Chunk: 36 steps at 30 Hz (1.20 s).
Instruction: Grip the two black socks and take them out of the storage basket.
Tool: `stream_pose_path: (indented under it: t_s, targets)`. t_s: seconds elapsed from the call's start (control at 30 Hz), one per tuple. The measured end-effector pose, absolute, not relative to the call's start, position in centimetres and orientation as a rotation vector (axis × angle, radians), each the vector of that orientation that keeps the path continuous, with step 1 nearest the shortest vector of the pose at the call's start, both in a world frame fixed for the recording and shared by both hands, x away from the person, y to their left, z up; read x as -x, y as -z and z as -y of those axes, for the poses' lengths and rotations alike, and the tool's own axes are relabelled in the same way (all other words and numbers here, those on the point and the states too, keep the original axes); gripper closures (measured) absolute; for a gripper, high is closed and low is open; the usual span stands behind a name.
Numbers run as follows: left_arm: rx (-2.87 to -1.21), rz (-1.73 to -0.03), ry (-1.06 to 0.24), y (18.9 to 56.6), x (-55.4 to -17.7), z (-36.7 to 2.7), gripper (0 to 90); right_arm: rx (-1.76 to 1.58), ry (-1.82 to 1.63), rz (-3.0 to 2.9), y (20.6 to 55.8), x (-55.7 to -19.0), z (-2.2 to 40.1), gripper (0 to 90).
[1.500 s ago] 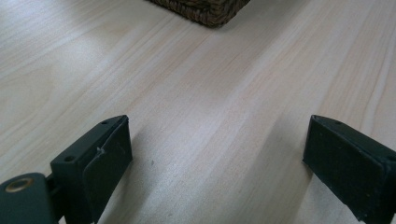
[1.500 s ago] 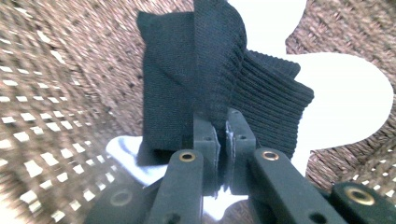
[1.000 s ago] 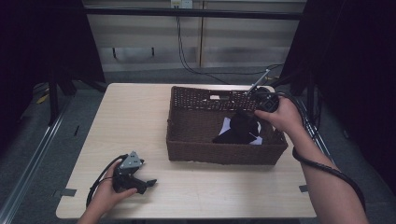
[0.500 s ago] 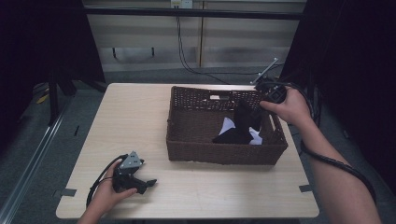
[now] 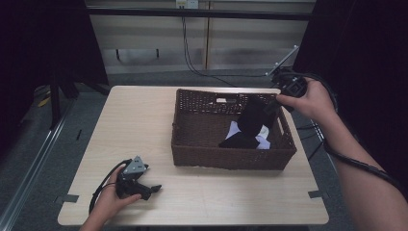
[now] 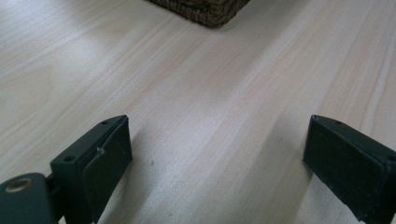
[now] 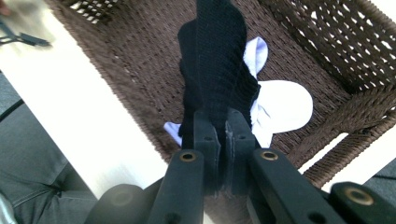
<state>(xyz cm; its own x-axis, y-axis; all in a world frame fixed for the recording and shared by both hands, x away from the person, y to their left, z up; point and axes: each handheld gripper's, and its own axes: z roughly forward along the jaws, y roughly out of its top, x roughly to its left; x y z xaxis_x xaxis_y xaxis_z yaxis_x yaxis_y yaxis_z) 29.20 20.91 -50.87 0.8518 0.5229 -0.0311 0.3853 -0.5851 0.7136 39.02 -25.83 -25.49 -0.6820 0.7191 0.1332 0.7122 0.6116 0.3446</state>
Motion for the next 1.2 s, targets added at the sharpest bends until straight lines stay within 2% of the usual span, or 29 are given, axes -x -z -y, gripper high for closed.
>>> stream_pose_path:
  t_s: [0.37, 0.63, 0.87, 1.2]
  targets:
    - [-2.265, -0.656, -0.234, 50.9, -29.2, -20.9, 7.3, -1.056, -0.709, -2.892, 22.1, -33.9, 25.0, 85.8]
    - [-2.266, -0.655, -0.234, 50.9, -29.2, -20.9, 7.3, -0.883, -0.809, -3.013, 22.6, -30.0, 23.6, 85.8]
    - [-2.263, -0.656, -0.236, 50.9, -29.2, -20.9, 7.3, -0.815, -0.834, -3.093, 26.3, -28.6, 22.2, 85.6]
    - [-2.261, -0.66, -0.232, 50.9, -29.2, -20.9, 7.3, -0.873, -0.7, -3.206, 35.7, -29.2, 21.0, 85.4]
